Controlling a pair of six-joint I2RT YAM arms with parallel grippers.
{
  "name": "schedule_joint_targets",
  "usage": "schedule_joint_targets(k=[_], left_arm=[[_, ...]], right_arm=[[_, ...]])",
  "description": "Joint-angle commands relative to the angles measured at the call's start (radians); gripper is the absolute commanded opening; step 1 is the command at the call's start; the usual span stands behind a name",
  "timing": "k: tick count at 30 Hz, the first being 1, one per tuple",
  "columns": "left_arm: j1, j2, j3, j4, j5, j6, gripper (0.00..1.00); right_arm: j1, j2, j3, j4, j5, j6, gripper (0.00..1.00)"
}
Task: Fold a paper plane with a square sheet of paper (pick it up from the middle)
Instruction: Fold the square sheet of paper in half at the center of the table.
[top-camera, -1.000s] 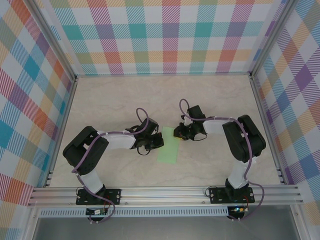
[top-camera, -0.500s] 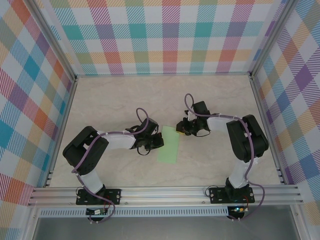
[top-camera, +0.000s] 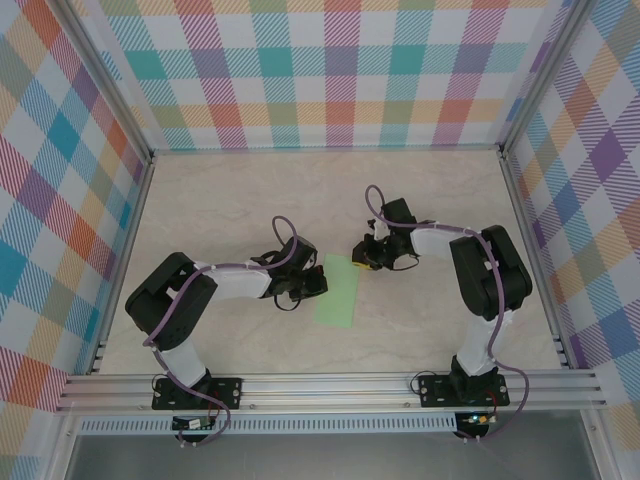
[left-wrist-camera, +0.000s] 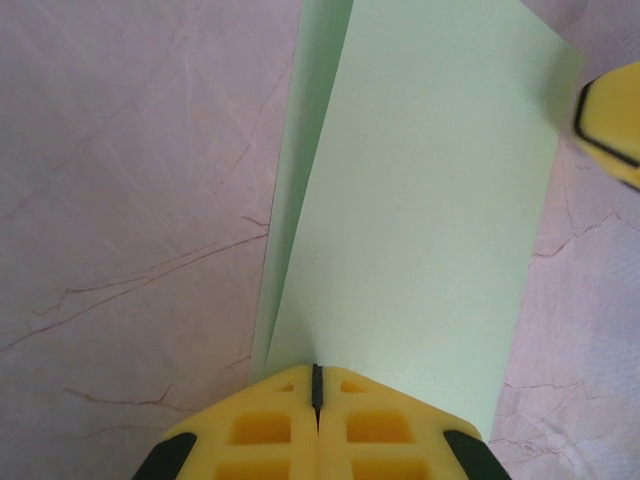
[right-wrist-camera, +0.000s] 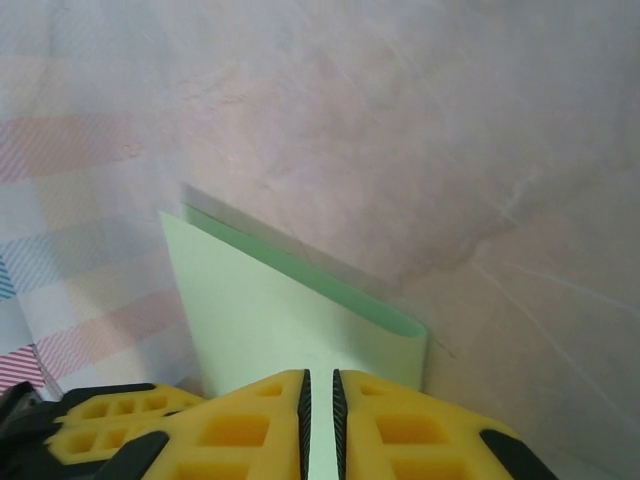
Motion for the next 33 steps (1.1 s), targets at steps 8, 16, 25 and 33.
schedule_joint_targets(k=[8,16,25,33], left_arm=[[-0.014,0.003,-0.051,-0.148,-0.045,0.017,0.0],[-0.014,0.001,-0.055,-0.145,-0.045,0.015,0.0],[-0.013,0.012,-0.05,-0.145,-0.045,0.017,0.0],[-0.013,0.022,-0.046,-0.137,-0.04,0.015,0.0]], right_arm=[[0.001,0.058,0.068,-0.017,-0.003,0.002,0.15],[0.001,0.121,0.018,0.03,0.012,0.029,0.15],[0.0,0.014,0.091,-0.06,0.01,0.007,0.16],[0.0,0.058,0.08,-0.016,-0.014,0.059,0.16]])
